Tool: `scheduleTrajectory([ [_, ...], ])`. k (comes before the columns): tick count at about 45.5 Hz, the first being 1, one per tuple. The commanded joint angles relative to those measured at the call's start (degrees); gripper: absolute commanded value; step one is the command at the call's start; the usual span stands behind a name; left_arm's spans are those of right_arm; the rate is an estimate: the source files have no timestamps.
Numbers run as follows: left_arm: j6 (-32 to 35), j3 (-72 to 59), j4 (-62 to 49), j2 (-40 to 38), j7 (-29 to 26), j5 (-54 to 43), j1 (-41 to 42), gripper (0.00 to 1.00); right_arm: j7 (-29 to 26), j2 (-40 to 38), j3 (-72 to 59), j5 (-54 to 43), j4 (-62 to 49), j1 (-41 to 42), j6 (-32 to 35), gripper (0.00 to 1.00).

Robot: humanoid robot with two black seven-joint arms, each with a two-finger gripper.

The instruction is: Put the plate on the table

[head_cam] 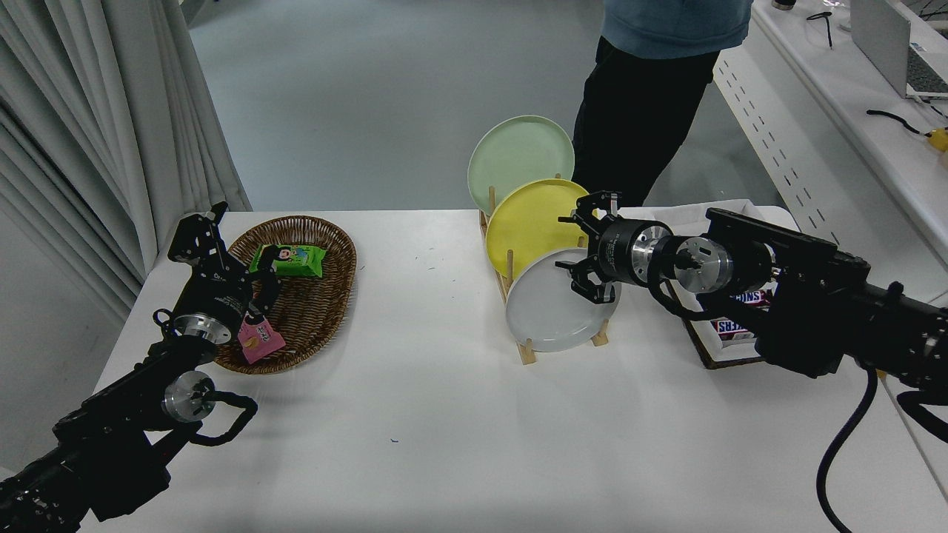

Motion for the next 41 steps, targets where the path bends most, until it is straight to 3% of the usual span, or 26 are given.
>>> scheduleTrajectory([
  [1, 0.0, 0.0, 0.0, 0.0, 0.0, 0.0, 0.0, 1.00, -2.2, -0.5, 0.4, 0.0, 0.1, -0.1, 0.0, 0.50],
  [6, 0.0, 0.0, 0.0, 0.0, 0.0, 0.0, -0.1, 1.00, -2.8, -0.6, 1.0, 0.0, 0.1, -0.1, 0.0, 0.49],
  [11, 0.0, 0.0, 0.0, 0.0, 0.0, 0.0, 0.0, 1.00, -3.7, -0.9, 1.5, 0.0, 0.1, -0.1, 0.0, 0.42],
  [25, 0.0, 0.0, 0.0, 0.0, 0.0, 0.0, 0.0, 1.00, -4.4, -1.5, 2.9, 0.0, 0.5, 0.0, 0.1, 0.41],
  [31, 0.0, 0.0, 0.0, 0.0, 0.0, 0.0, 0.0, 1.00, -6.2, -1.6, 2.9, -0.2, 0.5, 0.0, 0.2, 0.28],
  [41, 0.0, 0.0, 0.0, 0.0, 0.0, 0.0, -0.1, 1.00, -6.3, -1.6, 2.9, -0.5, 0.4, -0.1, 0.3, 0.28],
])
